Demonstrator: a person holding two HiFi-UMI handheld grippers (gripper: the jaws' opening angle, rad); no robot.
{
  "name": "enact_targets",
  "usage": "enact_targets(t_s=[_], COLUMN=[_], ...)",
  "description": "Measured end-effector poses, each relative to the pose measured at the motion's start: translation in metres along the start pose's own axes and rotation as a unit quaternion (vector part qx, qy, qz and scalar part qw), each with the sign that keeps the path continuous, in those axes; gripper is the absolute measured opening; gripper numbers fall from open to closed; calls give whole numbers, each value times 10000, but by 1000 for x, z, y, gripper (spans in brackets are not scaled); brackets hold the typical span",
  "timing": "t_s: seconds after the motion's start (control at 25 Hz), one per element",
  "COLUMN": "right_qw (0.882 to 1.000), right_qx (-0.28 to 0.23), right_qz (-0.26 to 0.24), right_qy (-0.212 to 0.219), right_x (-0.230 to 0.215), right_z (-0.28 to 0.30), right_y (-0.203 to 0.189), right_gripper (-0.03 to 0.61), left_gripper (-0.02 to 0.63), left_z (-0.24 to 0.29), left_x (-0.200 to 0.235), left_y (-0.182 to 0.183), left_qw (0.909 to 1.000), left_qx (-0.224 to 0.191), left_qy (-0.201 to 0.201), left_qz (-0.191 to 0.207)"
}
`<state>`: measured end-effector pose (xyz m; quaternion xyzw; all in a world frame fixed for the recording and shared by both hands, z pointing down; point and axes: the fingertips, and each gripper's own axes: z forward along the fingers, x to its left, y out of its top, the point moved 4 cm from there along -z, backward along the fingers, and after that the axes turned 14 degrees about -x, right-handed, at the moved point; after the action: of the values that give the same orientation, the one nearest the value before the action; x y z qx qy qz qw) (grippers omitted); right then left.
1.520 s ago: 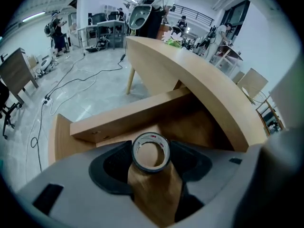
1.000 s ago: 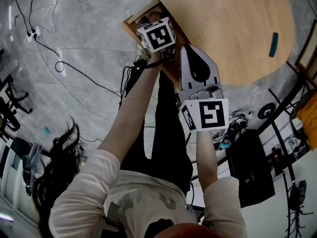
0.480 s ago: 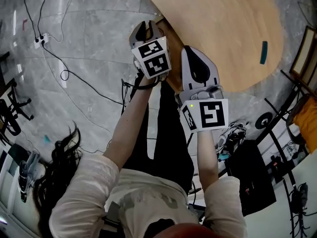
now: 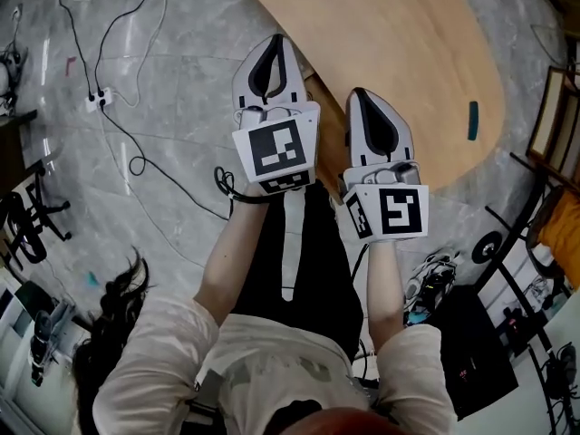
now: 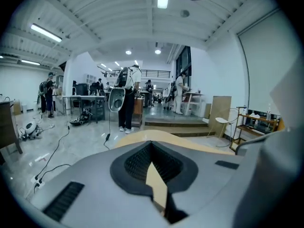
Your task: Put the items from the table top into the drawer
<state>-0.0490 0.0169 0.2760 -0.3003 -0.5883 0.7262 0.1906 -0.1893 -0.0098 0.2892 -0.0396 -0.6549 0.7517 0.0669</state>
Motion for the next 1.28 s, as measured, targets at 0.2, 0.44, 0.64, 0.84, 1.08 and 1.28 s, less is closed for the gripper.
enact_targets(t_s=[0.2, 0.44, 0.64, 0.84, 1.08, 1.28], right_qw=[9997, 9994, 9993, 9982, 9974, 9957], right_qx=[-197, -267, -308, -575, -648, -640], right_qz=[-43, -116, -85, 53, 13, 114], right_qy=[-117, -159, -176, -166, -319, -662], right_x=[-2, -5, -14, -29, -48, -69], right_z=[0, -3, -4, 1, 23, 72], right_y=[15, 19, 21, 31, 40, 34], right_gripper=[5, 5, 5, 5, 5, 5], left_gripper=[8, 8, 8, 8, 9, 87], left_z=[1, 6, 14, 30, 72, 143], left_x=[-4, -5, -11, -17, -18, -15], left_y=[25, 35, 42, 50, 45, 25], left_qw=[9994, 9987, 9983, 9984, 9978, 9951], left_qx=[-270, -431, -466, -447, -416, -249], left_qy=[-168, -215, -260, -280, -502, -952], left_qz=[163, 155, 243, 212, 77, -5])
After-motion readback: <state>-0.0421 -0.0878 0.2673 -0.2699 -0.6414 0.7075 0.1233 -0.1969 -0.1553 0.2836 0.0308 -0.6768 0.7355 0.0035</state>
